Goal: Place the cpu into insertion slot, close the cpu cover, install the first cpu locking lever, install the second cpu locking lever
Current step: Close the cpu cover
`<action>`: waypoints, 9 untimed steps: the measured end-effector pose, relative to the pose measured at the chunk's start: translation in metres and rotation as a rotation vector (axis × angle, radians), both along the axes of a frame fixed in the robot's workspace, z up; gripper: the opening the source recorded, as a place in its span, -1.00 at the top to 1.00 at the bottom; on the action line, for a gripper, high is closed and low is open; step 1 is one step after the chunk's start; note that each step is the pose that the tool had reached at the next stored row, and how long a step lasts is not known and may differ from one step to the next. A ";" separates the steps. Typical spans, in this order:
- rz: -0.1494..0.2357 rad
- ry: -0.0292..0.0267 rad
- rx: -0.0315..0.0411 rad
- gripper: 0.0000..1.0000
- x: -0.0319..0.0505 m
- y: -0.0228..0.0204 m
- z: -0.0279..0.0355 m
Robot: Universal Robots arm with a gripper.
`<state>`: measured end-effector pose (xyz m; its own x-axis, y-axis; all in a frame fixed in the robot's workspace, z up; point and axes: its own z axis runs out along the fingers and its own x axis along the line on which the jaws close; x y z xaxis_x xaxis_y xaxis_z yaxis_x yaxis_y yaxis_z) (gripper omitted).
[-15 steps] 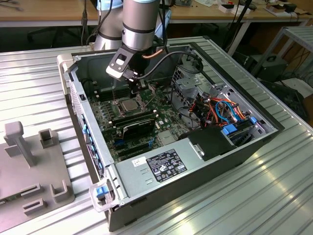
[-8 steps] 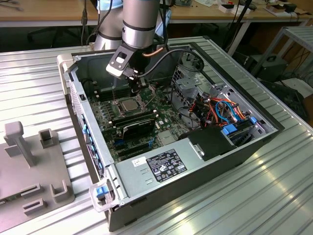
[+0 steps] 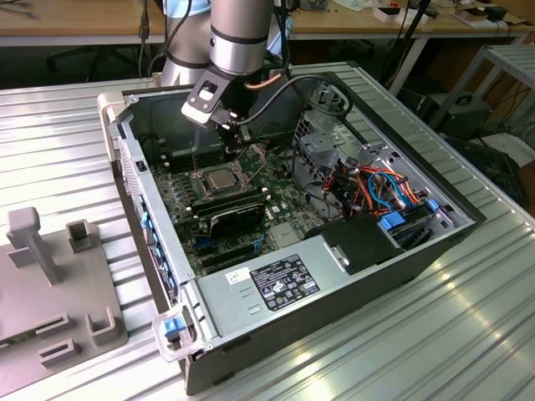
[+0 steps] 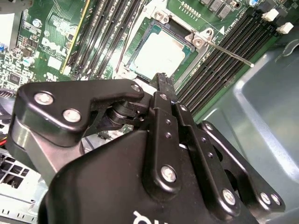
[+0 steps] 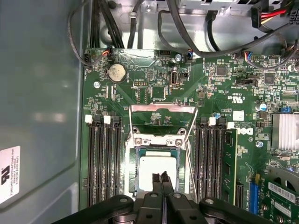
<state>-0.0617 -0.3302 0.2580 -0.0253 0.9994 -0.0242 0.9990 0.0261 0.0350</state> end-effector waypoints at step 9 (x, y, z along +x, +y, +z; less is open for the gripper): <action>0.000 0.0001 -0.0002 0.79 0.0018 0.0000 0.0016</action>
